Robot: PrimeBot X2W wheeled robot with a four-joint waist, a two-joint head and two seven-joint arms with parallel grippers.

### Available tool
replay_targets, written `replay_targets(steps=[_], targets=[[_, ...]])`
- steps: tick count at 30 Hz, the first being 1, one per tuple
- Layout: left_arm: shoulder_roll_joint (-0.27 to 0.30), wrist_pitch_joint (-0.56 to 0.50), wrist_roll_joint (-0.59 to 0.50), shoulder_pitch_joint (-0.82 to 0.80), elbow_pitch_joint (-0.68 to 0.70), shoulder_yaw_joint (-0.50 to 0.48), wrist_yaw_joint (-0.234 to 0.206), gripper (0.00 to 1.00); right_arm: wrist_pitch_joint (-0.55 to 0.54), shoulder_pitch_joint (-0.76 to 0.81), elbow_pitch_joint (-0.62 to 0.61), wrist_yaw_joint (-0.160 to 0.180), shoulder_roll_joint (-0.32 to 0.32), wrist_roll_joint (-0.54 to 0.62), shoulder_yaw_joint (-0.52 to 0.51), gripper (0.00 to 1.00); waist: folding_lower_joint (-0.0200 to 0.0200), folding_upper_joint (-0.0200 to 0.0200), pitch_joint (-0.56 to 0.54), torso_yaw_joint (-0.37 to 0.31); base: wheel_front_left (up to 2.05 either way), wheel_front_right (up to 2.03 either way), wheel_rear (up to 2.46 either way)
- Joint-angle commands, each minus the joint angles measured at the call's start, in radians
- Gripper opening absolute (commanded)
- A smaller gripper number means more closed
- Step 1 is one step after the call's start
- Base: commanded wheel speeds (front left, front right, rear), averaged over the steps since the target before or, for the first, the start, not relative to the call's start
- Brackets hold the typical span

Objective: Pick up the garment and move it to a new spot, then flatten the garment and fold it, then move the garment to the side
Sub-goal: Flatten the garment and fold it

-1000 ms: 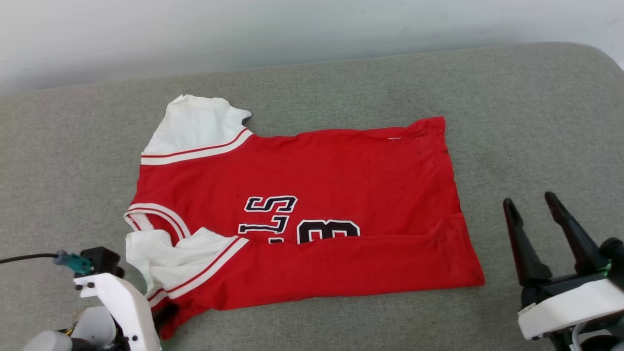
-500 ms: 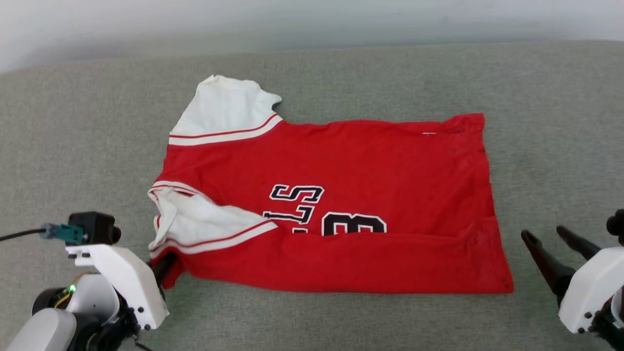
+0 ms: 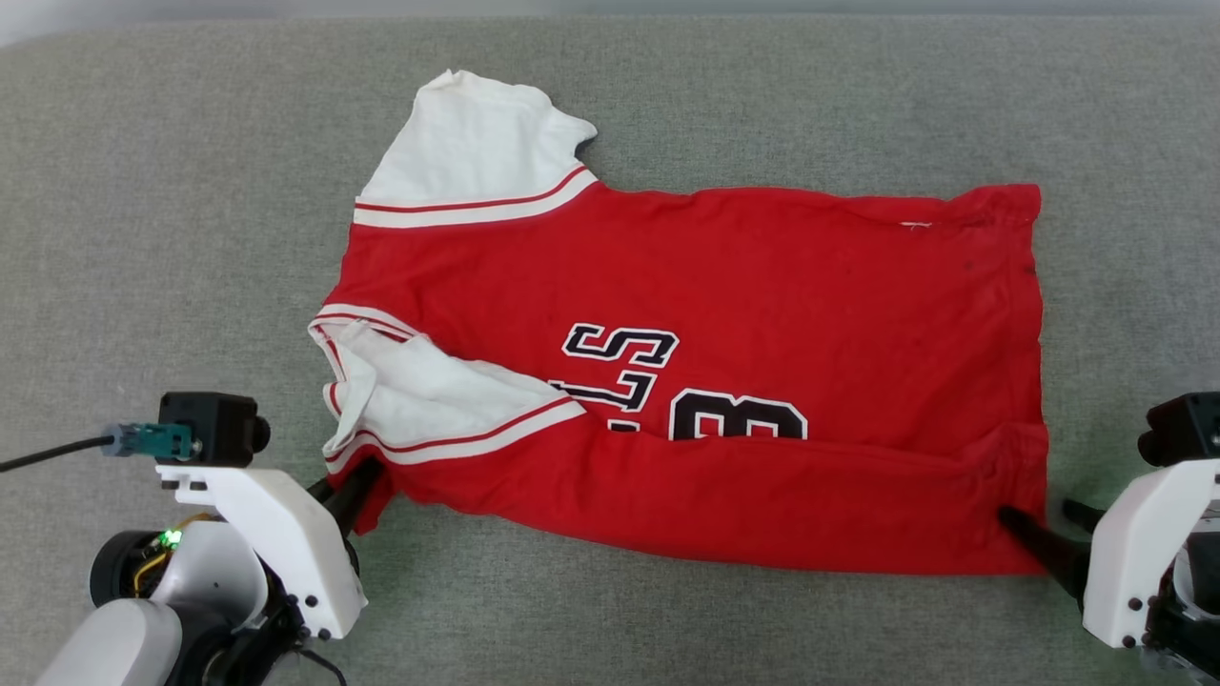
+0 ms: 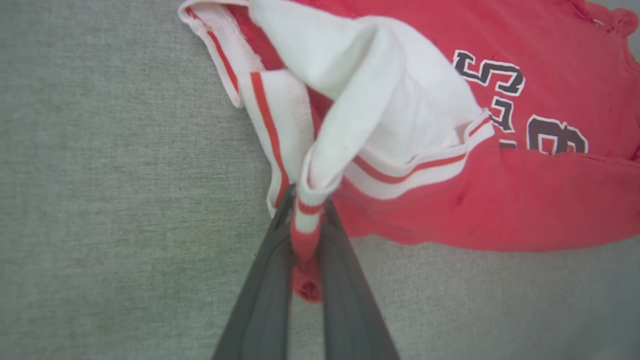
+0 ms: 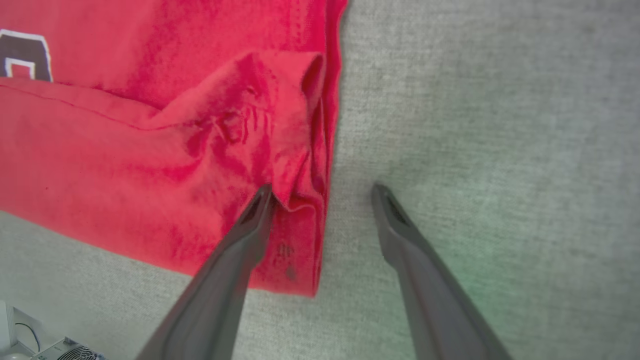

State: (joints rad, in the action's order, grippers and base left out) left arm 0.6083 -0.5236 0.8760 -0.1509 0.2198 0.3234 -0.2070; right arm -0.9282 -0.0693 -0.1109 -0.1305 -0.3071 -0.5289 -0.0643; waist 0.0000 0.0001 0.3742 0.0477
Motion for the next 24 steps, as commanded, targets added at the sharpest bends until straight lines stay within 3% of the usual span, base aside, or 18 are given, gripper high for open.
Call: replay_targets(steps=[1,3,12,24], targets=[[-0.006,0.004,0.005,0.011,-0.005,0.005,-0.005,0.0,-0.019,0.021,0.061,-0.002,0.05,-0.02,0.059,0.47,0.0,-0.0001,0.0,0.001,0.0,0.0,0.0],[-0.01,0.007,0.008,0.023,-0.013,0.008,-0.004,0.0,-0.014,0.024,0.076,-0.002,0.057,-0.022,0.075,0.0,0.0,-0.0001,-0.01,-0.001,0.0,0.0,0.0],[-0.019,0.009,0.042,0.071,-0.041,0.006,0.001,0.0,0.056,0.003,0.054,-0.001,0.006,0.0,0.053,0.0,0.0,-0.0001,-0.115,-0.021,0.0,0.0,0.0],[0.009,-0.007,0.052,0.173,-0.02,0.011,-0.023,0.0,0.069,0.068,0.028,-0.001,-0.003,-0.002,0.052,0.0,0.0,-0.0001,-0.293,-0.03,0.0,0.0,0.0]])
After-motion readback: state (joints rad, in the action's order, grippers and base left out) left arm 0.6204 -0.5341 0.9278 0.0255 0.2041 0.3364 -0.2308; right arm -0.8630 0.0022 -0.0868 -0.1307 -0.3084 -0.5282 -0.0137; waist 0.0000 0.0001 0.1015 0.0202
